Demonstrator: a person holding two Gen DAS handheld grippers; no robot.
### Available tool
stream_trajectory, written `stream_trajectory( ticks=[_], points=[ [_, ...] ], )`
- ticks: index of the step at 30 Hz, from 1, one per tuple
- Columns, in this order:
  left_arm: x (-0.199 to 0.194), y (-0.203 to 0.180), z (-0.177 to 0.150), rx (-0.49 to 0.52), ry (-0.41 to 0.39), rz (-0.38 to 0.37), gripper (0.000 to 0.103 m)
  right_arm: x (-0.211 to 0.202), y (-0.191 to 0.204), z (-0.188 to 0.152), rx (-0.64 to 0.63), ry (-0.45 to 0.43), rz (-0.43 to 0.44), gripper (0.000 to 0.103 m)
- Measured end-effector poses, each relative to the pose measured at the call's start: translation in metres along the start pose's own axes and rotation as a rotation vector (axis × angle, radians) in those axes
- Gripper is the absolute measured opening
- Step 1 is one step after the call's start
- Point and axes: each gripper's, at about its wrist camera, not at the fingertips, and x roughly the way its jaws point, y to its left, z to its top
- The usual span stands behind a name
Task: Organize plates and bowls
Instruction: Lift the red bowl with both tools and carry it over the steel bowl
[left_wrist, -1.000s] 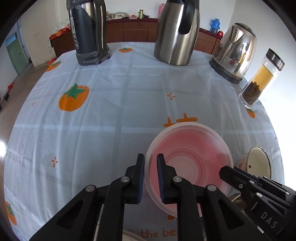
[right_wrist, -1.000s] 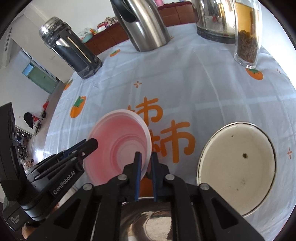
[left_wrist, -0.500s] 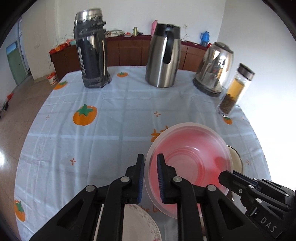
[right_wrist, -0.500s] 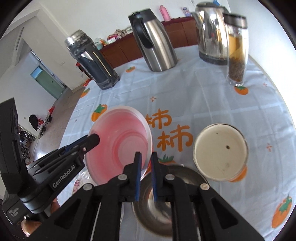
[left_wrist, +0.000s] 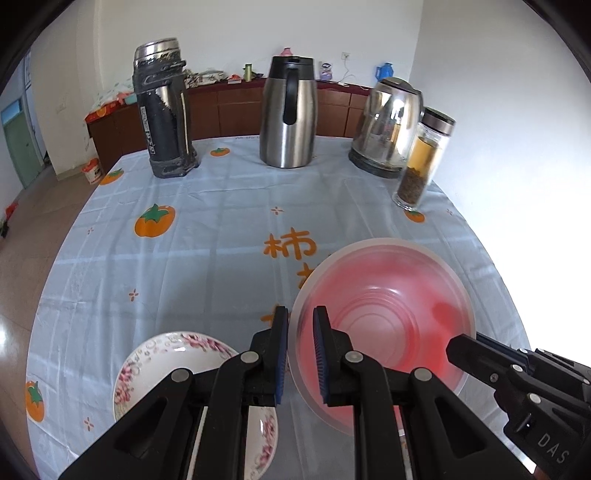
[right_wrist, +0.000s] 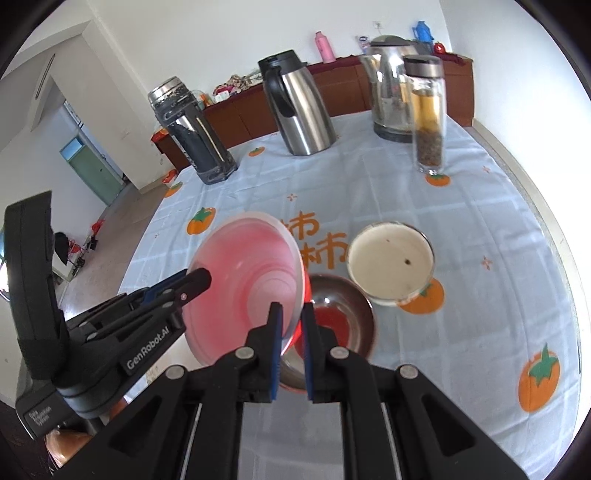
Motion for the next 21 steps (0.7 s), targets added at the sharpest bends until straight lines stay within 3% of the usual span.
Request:
stream_trajectory(
  ticks=[21],
  points=[
    [0.031,-0.022,-0.026,0.026,0.057,0.043,0.016,0.017,-0.037,-0.032,0.078,0.047,0.023,0.01]
  ],
)
